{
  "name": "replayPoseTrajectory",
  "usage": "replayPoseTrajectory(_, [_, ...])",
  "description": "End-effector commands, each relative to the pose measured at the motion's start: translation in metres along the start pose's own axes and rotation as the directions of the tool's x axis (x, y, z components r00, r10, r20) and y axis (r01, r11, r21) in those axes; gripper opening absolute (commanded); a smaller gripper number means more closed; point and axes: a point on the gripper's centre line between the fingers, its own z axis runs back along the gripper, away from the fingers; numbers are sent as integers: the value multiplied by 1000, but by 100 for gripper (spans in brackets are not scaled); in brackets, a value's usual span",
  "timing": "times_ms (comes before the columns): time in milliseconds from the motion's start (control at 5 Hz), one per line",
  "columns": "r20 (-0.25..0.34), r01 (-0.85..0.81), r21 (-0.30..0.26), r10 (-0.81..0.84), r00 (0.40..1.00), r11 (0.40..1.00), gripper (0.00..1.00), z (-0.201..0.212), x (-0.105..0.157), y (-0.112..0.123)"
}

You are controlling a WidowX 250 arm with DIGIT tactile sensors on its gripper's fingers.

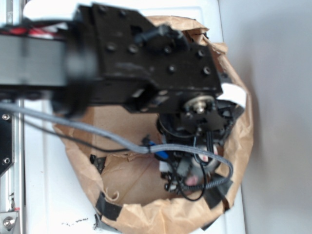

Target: Grab the gray animal.

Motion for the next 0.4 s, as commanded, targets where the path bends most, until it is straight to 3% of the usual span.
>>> replayPoseTrajectory(0, [73,-56,213,42,996,975,0,47,-17,-4])
replayPoseTrajectory(200, [71,-113,321,96,993,940,0,44,-28,0])
